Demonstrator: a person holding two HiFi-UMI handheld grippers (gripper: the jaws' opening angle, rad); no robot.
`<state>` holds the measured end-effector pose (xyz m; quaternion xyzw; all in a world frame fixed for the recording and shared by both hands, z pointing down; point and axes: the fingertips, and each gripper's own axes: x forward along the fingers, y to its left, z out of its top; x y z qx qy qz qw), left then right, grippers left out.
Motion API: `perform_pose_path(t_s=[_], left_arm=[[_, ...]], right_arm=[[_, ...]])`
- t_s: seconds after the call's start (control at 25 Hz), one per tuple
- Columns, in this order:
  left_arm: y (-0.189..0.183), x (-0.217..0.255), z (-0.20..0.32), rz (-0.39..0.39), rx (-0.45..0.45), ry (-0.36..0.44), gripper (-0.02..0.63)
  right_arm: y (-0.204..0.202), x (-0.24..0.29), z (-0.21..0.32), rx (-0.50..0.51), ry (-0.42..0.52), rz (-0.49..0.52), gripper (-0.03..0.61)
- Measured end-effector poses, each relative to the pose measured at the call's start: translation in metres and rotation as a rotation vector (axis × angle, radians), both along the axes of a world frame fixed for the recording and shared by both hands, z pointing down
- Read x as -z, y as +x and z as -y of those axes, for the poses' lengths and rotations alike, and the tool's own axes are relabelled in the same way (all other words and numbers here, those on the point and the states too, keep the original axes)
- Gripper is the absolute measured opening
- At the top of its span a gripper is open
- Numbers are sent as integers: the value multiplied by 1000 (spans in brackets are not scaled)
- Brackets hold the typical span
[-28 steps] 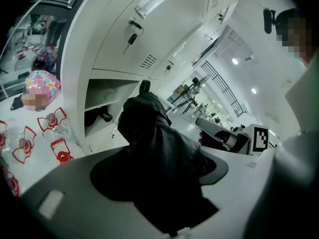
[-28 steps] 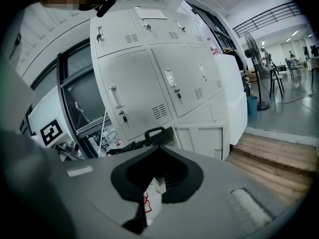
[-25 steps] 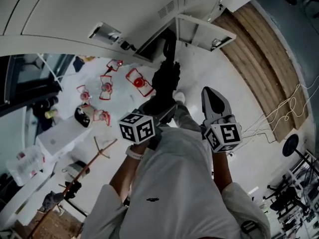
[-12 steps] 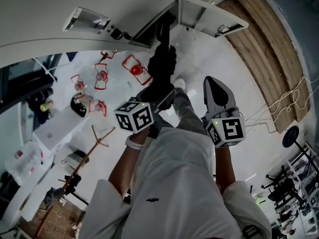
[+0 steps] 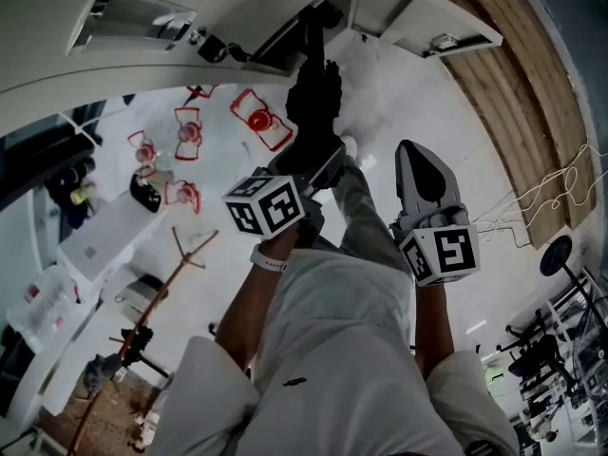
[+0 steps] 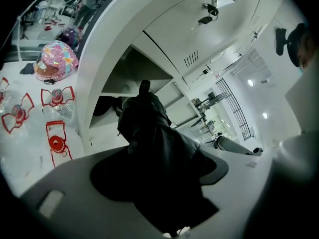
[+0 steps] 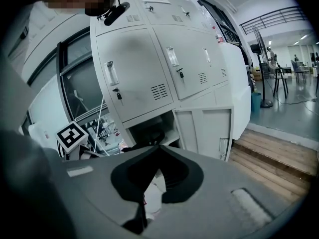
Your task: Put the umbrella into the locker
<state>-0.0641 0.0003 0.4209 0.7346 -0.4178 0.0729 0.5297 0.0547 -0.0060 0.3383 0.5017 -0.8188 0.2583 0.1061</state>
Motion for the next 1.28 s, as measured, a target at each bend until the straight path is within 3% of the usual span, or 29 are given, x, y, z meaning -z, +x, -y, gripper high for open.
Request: perform_pose_path(t_s=[0.8, 1.28], left_arm=[[-9, -28, 66, -43, 183, 81, 342], [-8, -35, 106, -30, 273, 147, 342]], right_arm=[[-28, -29, 2, 47, -34, 40, 3], [-13, -35, 12, -14, -46, 67, 3]])
